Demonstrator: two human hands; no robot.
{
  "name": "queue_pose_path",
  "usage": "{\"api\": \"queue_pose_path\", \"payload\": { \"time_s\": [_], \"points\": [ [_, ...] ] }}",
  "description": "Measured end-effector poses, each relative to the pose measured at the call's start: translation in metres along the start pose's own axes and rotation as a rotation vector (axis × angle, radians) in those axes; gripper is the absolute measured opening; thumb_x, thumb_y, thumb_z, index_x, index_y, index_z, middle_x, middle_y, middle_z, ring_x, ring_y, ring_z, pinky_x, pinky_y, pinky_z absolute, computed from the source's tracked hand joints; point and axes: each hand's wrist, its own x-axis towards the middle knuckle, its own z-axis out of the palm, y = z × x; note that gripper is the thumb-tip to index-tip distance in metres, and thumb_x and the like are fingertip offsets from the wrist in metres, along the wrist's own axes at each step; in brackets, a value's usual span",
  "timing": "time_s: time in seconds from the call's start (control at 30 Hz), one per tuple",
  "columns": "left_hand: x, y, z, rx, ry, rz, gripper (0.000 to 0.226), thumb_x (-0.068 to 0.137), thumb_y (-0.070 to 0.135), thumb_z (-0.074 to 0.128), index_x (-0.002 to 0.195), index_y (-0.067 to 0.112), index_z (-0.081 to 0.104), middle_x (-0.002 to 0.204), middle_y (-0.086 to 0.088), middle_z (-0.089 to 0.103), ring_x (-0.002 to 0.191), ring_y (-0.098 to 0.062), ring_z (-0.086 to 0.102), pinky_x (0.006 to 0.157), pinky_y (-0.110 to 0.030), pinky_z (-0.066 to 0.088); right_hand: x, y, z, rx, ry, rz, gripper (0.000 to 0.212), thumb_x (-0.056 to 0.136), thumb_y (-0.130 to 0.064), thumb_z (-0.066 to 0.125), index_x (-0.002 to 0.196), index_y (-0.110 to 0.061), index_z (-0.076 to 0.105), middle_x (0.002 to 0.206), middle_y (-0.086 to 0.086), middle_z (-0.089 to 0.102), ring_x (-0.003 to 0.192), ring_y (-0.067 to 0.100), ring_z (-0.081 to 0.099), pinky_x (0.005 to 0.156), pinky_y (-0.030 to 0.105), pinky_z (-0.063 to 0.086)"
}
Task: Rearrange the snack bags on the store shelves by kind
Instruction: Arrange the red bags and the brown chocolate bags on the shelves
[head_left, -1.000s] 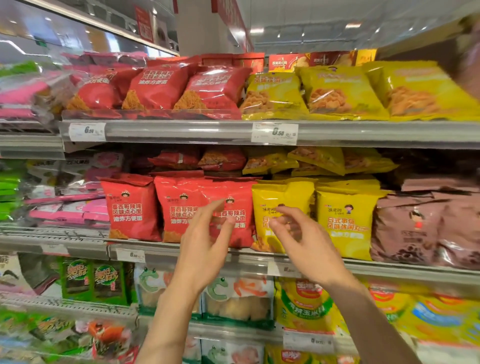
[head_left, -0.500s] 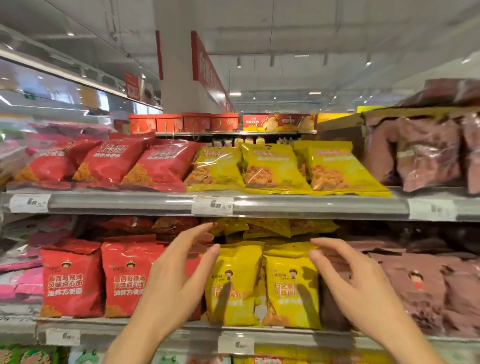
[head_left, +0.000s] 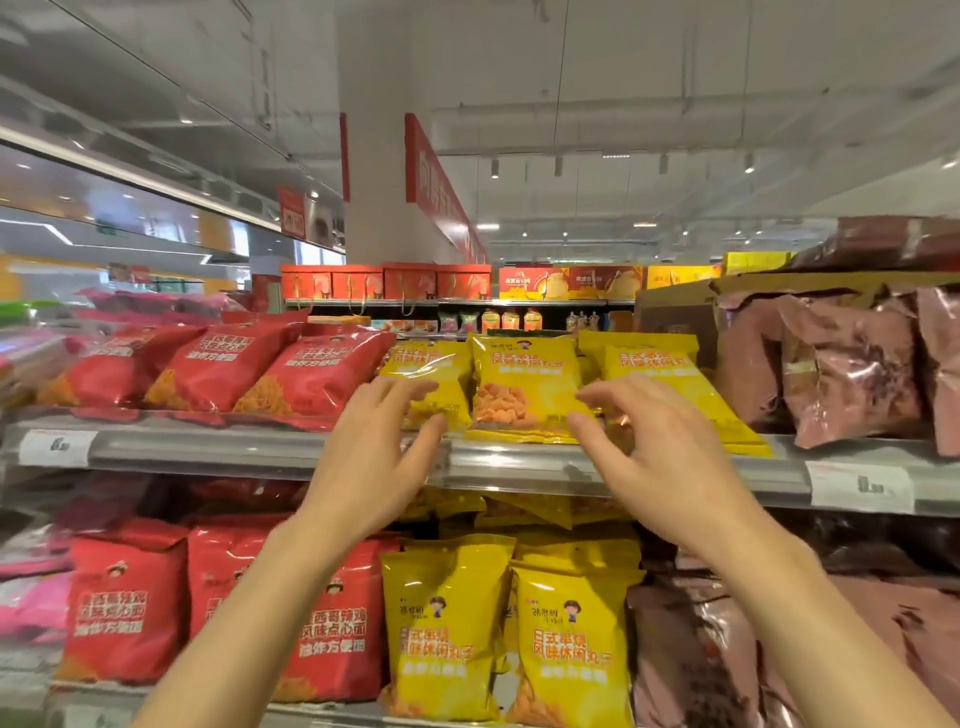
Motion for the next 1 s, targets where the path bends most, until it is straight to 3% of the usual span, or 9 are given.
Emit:
{"api": "queue_pose_path", "payload": {
  "time_s": [0.1, 0.17, 0.23, 0.3, 0.37, 0.67, 0.87, 1.0],
  "points": [
    [0.03, -0.009, 0.008, 0.136, -0.034, -0.035, 0.05, 0.097, 0.046, 0.048, 0.135, 0.019, 0.065, 0.135, -0.006, 0.06, 0.128, -0.029, 0.051, 0.102, -0.048, 0.043, 0.034, -0.011, 0.02, -0.106, -0.099, -0.018, 0.046, 0.1, -0.051, 0.05, 0.136, -0.023, 0.058, 0.138, -0.001, 0.053, 0.131, 0.018, 0.044, 0.106, 0.036, 0.039],
    [0.045, -0.011, 0.011, 0.176, -0.111, -0.085, 0.06, 0.097, 0.053, 0.039, 0.145, 0.022, 0.058, 0.151, -0.008, 0.052, 0.142, -0.031, 0.043, 0.111, -0.051, 0.037, 0.051, -0.016, 0.035, -0.159, -0.201, 0.02, 0.06, 0.1, -0.06, 0.043, 0.15, -0.025, 0.045, 0.16, 0.003, 0.035, 0.149, 0.024, 0.027, 0.12, 0.046, 0.029],
    [0.056, -0.013, 0.014, 0.214, -0.2, -0.105, 0.062, 0.102, 0.057, 0.035, 0.155, 0.027, 0.046, 0.165, -0.006, 0.037, 0.154, -0.028, 0.029, 0.12, -0.052, 0.029, 0.061, -0.016, 0.048, -0.166, -0.296, 0.079, 0.07, 0.098, -0.066, 0.04, 0.156, -0.028, 0.033, 0.169, 0.004, 0.018, 0.156, 0.027, 0.012, 0.125, 0.051, 0.019],
    [0.062, -0.016, 0.015, 0.261, -0.273, -0.109, 0.057, 0.107, 0.054, 0.038, 0.159, 0.031, 0.037, 0.17, -0.001, 0.029, 0.157, -0.025, 0.023, 0.124, -0.049, 0.025, 0.067, -0.012, 0.055, -0.149, -0.363, 0.131, 0.076, 0.096, -0.072, 0.037, 0.159, -0.032, 0.024, 0.171, 0.003, 0.01, 0.157, 0.027, 0.006, 0.125, 0.054, 0.016],
    [0.064, -0.018, 0.013, 0.269, -0.317, -0.115, 0.056, 0.107, 0.052, 0.04, 0.159, 0.031, 0.038, 0.168, 0.0, 0.033, 0.155, -0.026, 0.027, 0.123, -0.048, 0.027, 0.069, -0.01, 0.057, -0.129, -0.378, 0.152, 0.08, 0.094, -0.074, 0.038, 0.16, -0.032, 0.021, 0.171, 0.003, 0.01, 0.157, 0.028, 0.006, 0.126, 0.052, 0.016],
    [0.05, -0.02, 0.014, 0.3, -0.257, -0.102, 0.053, 0.108, 0.05, 0.036, 0.158, 0.033, 0.039, 0.164, 0.001, 0.04, 0.152, -0.026, 0.032, 0.12, -0.05, 0.026, 0.065, -0.017, 0.059, -0.179, -0.397, 0.163, 0.077, 0.099, -0.068, 0.03, 0.162, -0.026, 0.016, 0.171, 0.008, 0.005, 0.158, 0.03, 0.0, 0.125, 0.05, 0.008],
    [0.054, -0.003, 0.017, 0.137, -0.152, 0.007, 0.061, 0.1, 0.055, 0.033, 0.151, 0.027, 0.051, 0.159, 0.001, 0.047, 0.148, -0.023, 0.038, 0.118, -0.048, 0.031, 0.062, -0.001, 0.034, -0.161, -0.25, 0.102, 0.064, 0.105, -0.052, 0.036, 0.159, -0.018, 0.029, 0.169, 0.008, 0.016, 0.157, 0.025, 0.007, 0.126, 0.039, 0.007],
    [0.061, 0.02, 0.031, 0.061, -0.268, 0.104, 0.063, 0.099, 0.06, 0.036, 0.152, 0.029, 0.05, 0.161, 0.001, 0.045, 0.149, -0.022, 0.038, 0.121, -0.052, 0.032, 0.057, 0.039, 0.008, -0.307, -0.244, 0.21, 0.055, 0.104, -0.047, 0.04, 0.149, -0.016, 0.044, 0.163, 0.012, 0.032, 0.152, 0.032, 0.022, 0.123, 0.051, 0.02]
  ]
}}
